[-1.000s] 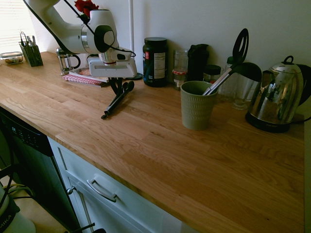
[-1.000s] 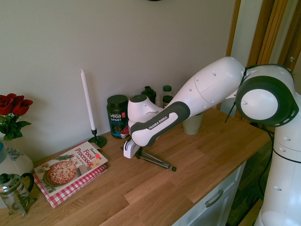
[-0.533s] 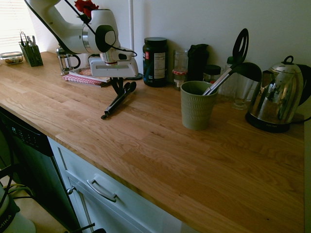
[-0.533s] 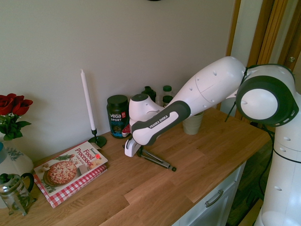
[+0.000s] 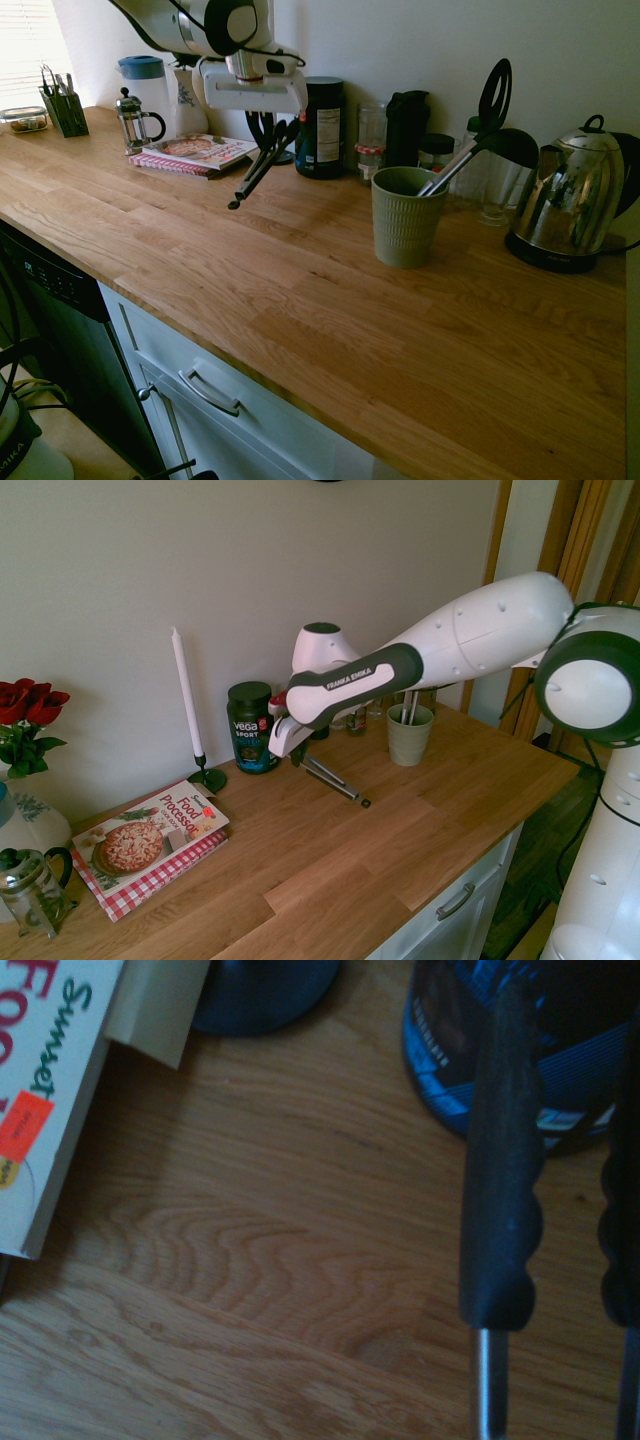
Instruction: Put the tongs back in the holder
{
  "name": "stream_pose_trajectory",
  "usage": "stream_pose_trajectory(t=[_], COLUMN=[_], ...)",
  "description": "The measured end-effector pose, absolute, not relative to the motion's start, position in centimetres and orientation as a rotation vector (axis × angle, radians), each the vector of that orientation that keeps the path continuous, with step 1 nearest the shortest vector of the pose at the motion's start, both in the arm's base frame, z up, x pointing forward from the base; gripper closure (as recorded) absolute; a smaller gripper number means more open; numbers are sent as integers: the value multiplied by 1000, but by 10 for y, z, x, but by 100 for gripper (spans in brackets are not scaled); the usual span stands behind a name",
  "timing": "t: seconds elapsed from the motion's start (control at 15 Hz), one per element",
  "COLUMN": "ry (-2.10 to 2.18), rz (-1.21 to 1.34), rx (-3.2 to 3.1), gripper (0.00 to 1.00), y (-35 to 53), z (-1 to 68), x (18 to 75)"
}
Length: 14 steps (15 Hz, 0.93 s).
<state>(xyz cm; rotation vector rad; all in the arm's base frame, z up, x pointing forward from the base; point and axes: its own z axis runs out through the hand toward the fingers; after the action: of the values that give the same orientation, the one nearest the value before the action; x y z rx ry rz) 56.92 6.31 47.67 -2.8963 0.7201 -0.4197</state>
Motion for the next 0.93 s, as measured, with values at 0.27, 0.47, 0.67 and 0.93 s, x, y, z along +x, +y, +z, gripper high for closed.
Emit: stream_pose_trajectory(t=[0.27, 0.47, 0.67, 0.93], ry=[902, 1118, 1323, 1518], rz=[-596, -768, -954, -1233], rx=[-2789, -2667, -2565, -2388], gripper=[100, 100, 100, 100], y=[25, -33, -83, -107], z=[553, 616, 642, 636], x=[547, 522, 514, 529])
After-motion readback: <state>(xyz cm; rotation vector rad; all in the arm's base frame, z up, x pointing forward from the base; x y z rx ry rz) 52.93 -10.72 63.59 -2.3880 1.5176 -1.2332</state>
